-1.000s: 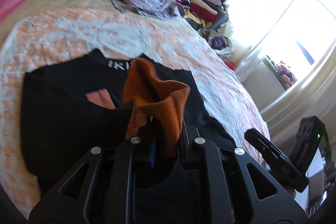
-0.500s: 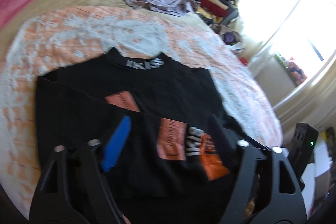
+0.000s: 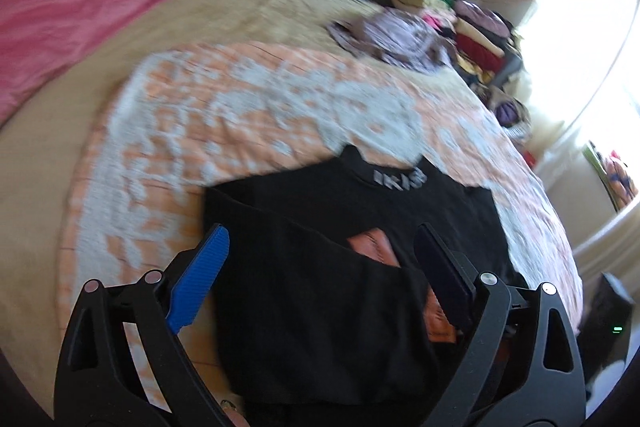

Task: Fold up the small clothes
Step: 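Lower the held orange cuff onto the sweatshirt body and open the right tool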

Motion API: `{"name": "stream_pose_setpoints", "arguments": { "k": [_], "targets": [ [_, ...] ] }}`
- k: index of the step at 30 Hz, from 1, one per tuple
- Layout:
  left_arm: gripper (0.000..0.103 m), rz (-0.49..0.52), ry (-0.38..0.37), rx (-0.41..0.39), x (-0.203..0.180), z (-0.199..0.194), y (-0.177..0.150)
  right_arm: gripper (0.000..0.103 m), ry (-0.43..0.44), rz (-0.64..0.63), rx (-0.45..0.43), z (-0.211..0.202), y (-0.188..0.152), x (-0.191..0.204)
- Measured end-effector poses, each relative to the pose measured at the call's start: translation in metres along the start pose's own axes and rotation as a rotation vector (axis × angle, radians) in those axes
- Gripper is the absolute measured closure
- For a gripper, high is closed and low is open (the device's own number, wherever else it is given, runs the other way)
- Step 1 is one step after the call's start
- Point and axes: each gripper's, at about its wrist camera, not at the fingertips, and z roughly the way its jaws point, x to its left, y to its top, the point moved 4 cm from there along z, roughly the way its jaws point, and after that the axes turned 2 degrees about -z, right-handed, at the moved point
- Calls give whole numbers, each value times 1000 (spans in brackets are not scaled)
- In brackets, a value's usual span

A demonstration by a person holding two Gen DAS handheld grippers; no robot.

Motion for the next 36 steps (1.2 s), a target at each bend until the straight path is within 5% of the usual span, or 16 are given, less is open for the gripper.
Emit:
{"name": "stream_pose_setpoints", "arguments": {
  "k": [13, 21, 36],
  "targets": [
    [16, -96, 34, -59, 37, -16, 14, 92, -74, -269, -168, -41, 85, 0],
    [16, -19, 56, -14, 19, 2, 1, 92, -149, -227, -129, -14, 72, -44],
    [25, 49, 43, 59, -2, 22, -21, 89, -187, -160, -75, 8, 54, -66]
  ]
}}
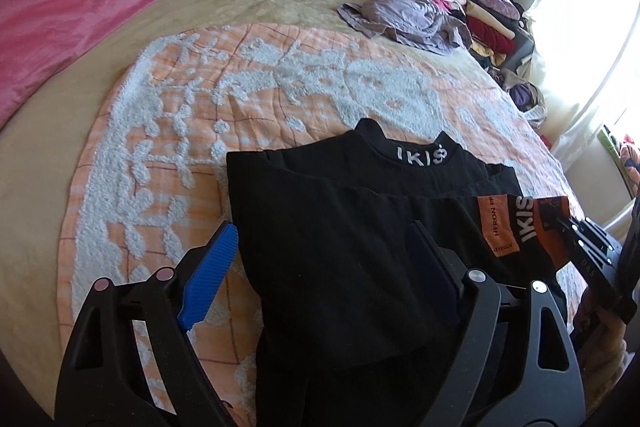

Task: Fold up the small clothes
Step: 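Lower the held orange cuff onto the sweatshirt body and open the right tool, then lift both open tools away from the folded sleeves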

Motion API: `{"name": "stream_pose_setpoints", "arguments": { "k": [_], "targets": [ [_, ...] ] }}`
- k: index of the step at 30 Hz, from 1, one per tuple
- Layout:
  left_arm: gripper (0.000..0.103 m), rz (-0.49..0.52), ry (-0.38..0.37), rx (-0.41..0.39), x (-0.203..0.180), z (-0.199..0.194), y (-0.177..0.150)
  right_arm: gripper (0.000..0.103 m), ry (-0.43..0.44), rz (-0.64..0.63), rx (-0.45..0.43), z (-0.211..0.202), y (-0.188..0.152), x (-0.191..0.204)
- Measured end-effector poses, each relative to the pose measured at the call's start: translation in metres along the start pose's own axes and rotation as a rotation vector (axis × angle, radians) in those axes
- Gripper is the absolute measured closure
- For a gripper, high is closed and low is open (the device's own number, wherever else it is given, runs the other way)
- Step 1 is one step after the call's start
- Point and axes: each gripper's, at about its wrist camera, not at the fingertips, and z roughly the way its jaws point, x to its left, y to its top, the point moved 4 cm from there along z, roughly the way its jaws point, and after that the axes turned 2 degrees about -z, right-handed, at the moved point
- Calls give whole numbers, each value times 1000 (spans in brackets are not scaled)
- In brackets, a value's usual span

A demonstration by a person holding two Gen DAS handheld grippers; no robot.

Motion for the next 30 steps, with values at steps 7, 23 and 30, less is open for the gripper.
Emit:
{"name": "stream_pose_setpoints", "arguments": {
  "k": [7, 23, 30],
  "targets": [
    [25, 55, -1, 31, -17, 9, -11, 74, -45, 47, 7, -5, -4, -9],
    [41, 173, 41, 143, -29, 31, -47, 74, 134, -60, 88, 0, -15, 65],
    [41, 181, 44, 158, -27, 33, -54, 72, 165, -88, 114, 6, -11, 83]
  ]
}}
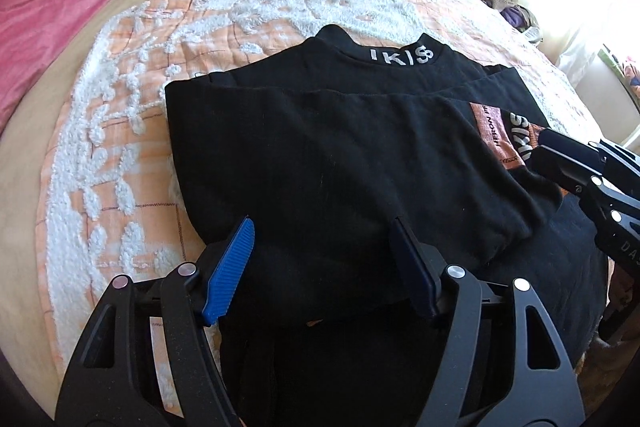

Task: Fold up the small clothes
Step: 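Lift both open tools away from the folded sleeves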

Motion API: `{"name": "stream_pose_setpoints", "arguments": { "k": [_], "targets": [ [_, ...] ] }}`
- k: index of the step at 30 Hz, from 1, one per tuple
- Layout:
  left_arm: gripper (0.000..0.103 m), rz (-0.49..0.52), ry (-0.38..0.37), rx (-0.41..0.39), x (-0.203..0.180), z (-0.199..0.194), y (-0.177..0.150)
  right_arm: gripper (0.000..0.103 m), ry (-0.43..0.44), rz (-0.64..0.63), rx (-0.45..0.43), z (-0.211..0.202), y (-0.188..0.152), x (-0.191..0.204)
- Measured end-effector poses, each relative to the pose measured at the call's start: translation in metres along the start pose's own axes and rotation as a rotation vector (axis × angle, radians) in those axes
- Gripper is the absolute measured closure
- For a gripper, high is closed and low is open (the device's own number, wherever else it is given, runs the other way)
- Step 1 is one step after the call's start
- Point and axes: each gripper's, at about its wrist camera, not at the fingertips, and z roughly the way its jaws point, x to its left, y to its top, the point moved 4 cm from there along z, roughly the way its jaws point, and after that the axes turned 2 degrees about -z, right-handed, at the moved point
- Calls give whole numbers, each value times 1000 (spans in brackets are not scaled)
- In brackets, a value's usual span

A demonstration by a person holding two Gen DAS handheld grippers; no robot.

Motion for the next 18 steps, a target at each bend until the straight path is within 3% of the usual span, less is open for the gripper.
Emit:
{"name": "stream_pose_setpoints", "arguments": {
  "k": [2, 9, 12, 18],
  "targets": [
    [40, 0, 0, 0, 0, 1, -2, 66, -4, 3, 25, 6, -2, -1],
    [40, -4, -4, 1, 1, 3, -2, 65, -84, 35, 119, 30, -25, -25],
    [40, -2, -3, 1, 0, 3, -3, 65, -57, 80, 112, 33, -32, -35],
    [40, -5, -5, 0, 1, 3, -2, 63, -85, 83, 99, 31, -32, -30]
  ]
}}
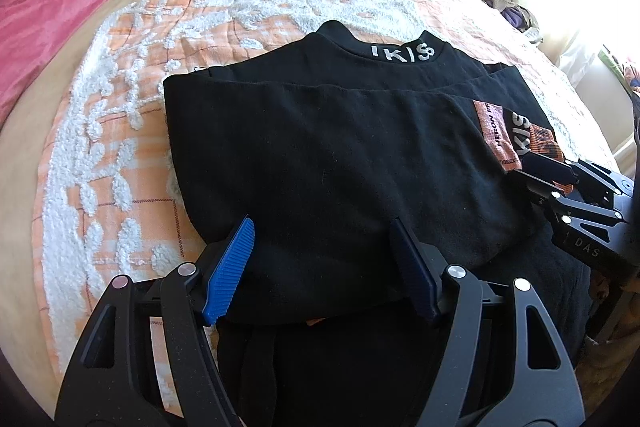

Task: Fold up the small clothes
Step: 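Lift both open tools away from the folded sleeves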

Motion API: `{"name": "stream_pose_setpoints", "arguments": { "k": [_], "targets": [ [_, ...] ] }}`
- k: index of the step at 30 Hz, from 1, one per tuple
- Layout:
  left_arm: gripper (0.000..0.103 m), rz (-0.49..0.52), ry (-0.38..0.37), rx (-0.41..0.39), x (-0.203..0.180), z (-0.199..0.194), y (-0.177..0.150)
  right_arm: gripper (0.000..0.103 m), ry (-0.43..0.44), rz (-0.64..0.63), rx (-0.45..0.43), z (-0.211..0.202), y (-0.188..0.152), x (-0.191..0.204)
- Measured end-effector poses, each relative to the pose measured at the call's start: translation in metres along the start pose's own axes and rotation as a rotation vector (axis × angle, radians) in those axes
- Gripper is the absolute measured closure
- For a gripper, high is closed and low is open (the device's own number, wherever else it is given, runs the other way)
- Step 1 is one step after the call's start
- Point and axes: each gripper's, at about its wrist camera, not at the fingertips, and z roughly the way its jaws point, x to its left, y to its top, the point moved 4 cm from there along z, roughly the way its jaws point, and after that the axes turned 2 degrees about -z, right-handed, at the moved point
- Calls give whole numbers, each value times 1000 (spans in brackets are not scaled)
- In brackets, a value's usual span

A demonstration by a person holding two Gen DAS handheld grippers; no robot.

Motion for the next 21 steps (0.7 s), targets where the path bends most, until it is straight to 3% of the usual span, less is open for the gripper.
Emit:
{"name": "stream_pose_setpoints", "arguments": {
  "k": [10, 12, 21],
  "targets": [
    [41, -7, -7, -9, 1, -6, -2, 55, 18, 33, -55, -18, 3, 1],
    [41, -7, -6, -11, 1, -7, -2, 48, 27, 39, -65, -21, 4, 2],
    [40, -9, -7, -15, 0, -10, -3, 36, 30, 53, -90, -31, 6, 3]
  ]
}}
